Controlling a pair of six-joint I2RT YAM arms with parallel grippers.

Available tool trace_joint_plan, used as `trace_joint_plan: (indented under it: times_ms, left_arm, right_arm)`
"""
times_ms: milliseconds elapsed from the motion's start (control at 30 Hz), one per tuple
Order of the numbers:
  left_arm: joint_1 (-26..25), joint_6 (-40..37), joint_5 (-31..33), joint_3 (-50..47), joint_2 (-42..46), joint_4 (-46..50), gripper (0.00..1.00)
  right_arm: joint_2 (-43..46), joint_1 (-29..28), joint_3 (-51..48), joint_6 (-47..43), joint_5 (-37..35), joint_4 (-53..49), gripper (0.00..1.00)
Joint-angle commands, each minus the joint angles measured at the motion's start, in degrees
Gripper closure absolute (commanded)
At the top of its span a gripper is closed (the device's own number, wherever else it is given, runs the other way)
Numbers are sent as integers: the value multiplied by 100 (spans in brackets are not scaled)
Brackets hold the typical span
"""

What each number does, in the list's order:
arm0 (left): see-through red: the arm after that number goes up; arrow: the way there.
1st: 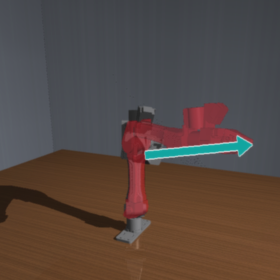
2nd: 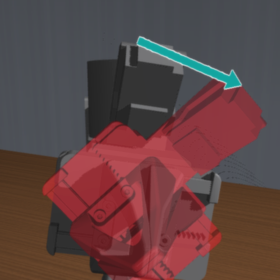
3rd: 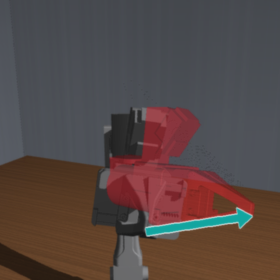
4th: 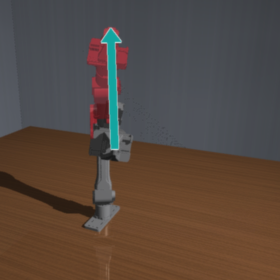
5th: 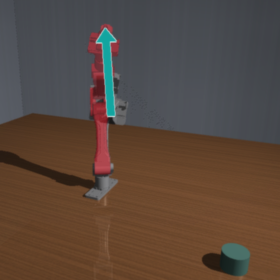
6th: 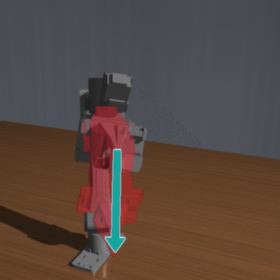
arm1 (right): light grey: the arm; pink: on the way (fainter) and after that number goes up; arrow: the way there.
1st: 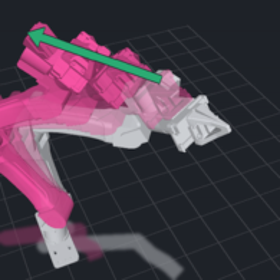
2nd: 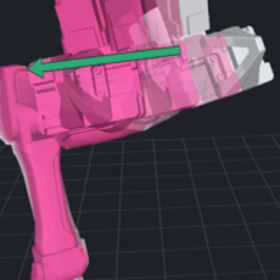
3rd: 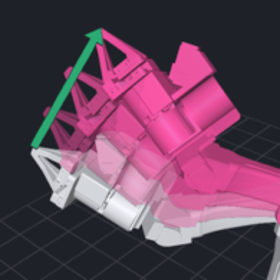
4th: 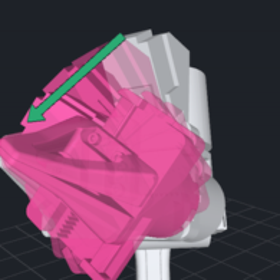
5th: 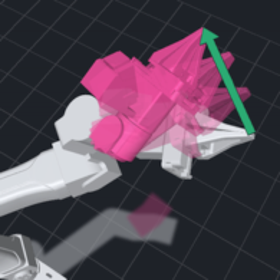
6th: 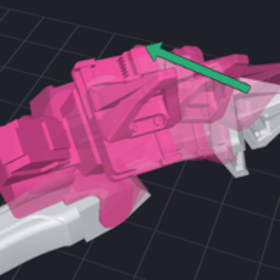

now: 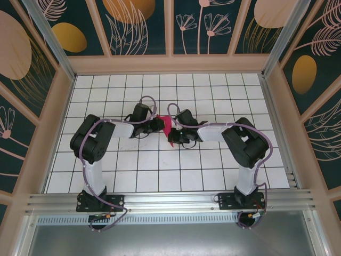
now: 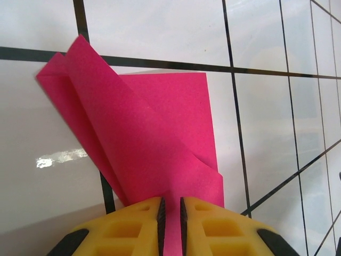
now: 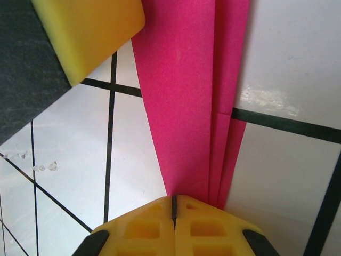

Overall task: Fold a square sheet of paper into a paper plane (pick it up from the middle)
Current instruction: Fold the wing for the fifth time at the center of the table.

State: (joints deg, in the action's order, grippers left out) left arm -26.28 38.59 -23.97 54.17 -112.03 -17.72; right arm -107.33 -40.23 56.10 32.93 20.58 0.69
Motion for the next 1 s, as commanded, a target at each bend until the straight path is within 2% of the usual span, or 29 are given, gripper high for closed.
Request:
trace_joint_plan:
  times_ms: [0,200,433,967]
  left_arm:
    - [27,-310,704,320,-501,766,80]
    - [-13,-444,1292,635,-807,1539,82]
    - [-76,-414,1793,863,-1078,1995,83]
    - [-78,-378,1823,955,-1137,2123,84]
  right_arm:
    - [-64,-47,-181,-176,79,-231,94]
    - [209,-99,-357,-452,273,-60,92]
    - [374,-177,-587,-620,432,-130,92]
    - [643,-223,-1084,-664,348,-434,94]
